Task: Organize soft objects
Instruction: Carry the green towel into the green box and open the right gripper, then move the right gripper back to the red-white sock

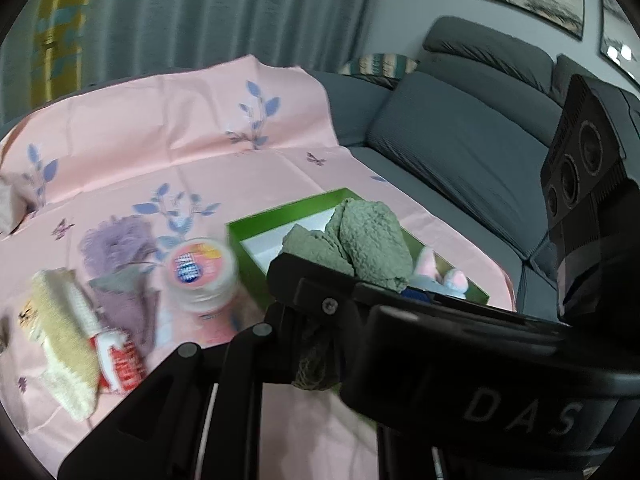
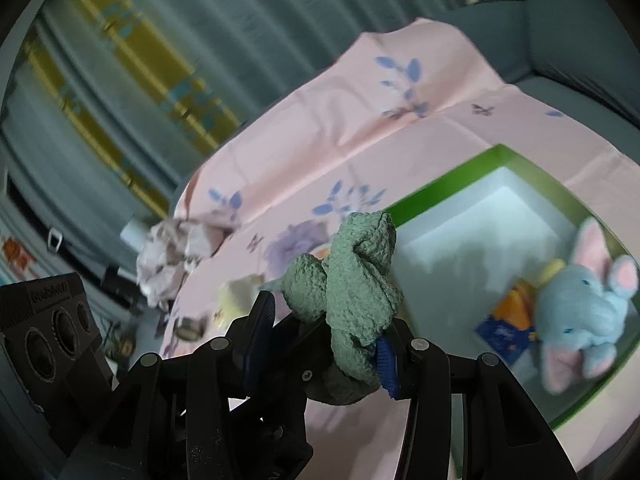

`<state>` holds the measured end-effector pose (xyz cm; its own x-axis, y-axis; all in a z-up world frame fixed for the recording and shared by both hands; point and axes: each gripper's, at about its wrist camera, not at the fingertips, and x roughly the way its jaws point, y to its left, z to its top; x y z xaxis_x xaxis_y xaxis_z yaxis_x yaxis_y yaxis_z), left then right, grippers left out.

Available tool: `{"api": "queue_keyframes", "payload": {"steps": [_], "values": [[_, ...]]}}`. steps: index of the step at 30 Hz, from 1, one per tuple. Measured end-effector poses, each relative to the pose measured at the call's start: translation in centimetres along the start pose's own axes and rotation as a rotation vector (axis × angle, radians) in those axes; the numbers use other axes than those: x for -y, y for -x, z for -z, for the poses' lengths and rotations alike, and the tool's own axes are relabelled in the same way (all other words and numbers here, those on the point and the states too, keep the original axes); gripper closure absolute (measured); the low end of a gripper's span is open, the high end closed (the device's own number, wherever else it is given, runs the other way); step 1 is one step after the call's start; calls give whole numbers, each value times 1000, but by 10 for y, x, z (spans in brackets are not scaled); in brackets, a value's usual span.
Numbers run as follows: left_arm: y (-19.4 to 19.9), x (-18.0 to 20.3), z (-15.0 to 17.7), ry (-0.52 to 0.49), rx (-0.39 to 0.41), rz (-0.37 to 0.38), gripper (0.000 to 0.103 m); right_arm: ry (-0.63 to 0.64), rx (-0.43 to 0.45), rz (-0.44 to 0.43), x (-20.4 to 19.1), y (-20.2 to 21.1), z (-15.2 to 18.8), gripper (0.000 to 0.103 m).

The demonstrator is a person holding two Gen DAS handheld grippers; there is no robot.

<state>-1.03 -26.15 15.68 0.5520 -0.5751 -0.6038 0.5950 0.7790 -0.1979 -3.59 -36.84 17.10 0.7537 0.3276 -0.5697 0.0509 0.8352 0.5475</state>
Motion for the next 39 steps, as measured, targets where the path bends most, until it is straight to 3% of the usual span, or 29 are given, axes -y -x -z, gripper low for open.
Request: {"api": "queue_keyframes", "payload": {"steps": [4,7,16,20,27,29,31,34,37,39], "values": [[-23,10,-2,0,-46,22,93,-63,12,18,25,4,-5,54],[-39,19,-4,-23,-75,9,93,-111,16,27,45,3,-8,67],[-78,27,-4,-31,-158,15,92,-216,6,86,82,-7,-11,69],[-93,26,-1,-21,-228,-19,92,-253,-12,163,93,-10,-11,69],[-100,26,6,13,-240,21,91,-281,-15,205,102,-9,-11,69],[-98,26,6,12,-236,26,86,-283,-19,215,103,-9,-11,69],[-95,27,5,14,-241,6,62,-288,-29,217,104,-10,-11,68],[-78,32,3,-17,-182,-12,45,-289,-38,228,102,-9,-10,41],[-62,31,1,-34,-132,-42,32,-285,8,196,97,1,-12,24],[-51,28,1,-28,-117,-35,30,-273,36,200,93,7,-12,19]]}}
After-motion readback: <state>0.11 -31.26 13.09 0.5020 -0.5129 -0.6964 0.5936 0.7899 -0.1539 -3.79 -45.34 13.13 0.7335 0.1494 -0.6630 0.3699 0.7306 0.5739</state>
